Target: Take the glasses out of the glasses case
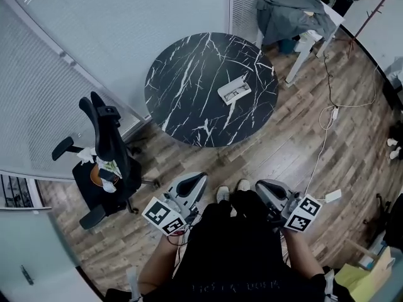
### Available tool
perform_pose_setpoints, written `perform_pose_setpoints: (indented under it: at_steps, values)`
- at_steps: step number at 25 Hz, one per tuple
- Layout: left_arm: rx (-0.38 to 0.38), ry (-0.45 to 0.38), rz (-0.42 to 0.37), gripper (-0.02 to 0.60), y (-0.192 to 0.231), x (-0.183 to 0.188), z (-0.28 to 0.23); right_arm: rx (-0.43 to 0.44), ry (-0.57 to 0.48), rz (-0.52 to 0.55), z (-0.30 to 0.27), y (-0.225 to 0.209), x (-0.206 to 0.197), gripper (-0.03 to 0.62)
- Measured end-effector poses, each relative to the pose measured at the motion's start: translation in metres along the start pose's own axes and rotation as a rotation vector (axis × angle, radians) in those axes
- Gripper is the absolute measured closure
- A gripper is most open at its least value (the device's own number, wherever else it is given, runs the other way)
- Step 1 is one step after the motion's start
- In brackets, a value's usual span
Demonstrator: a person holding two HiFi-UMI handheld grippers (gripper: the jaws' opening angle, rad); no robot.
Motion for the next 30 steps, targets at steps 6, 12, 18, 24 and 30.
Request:
perform_pose_setpoints:
  at_steps: [6,12,18,24,30]
  values:
    - [0.000,-0.012,-0.015,0.563,0.012,0.007,-0.011,0.016,0.010,0.015,-0.017,-0.015,0.009,0.563]
    - [0.017,-0.019,-0.014,0.563,0.027,0.010,-0.031,0.041,0.027,-0.001,-0.036,-0.042,0.020,0.563]
    - [0.030,0.017,-0.004,0.563,0.046,0.016,-0.063,0.047,0.034,-0.025,-0.054,-0.077,0.043,0.563]
    - [0.036,0.054,0.014,0.563,0.074,0.028,-0.109,0.048,0.093,0.018,-0.078,-0.120,0.080,0.563]
    - [0.089,0.051,0.025,0.563,0.101,0.039,-0.156,0.052,0.085,0.109,-0.111,-0.166,0.128,0.563]
Point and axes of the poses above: the fingertips, and each gripper's own axes: z backward along the fingers, y to its left, x out of its top, the point moved 9 cm from there along z, backward along the fingers, and after that the axes turned 6 degrees about -x, right-handed, at the moved point
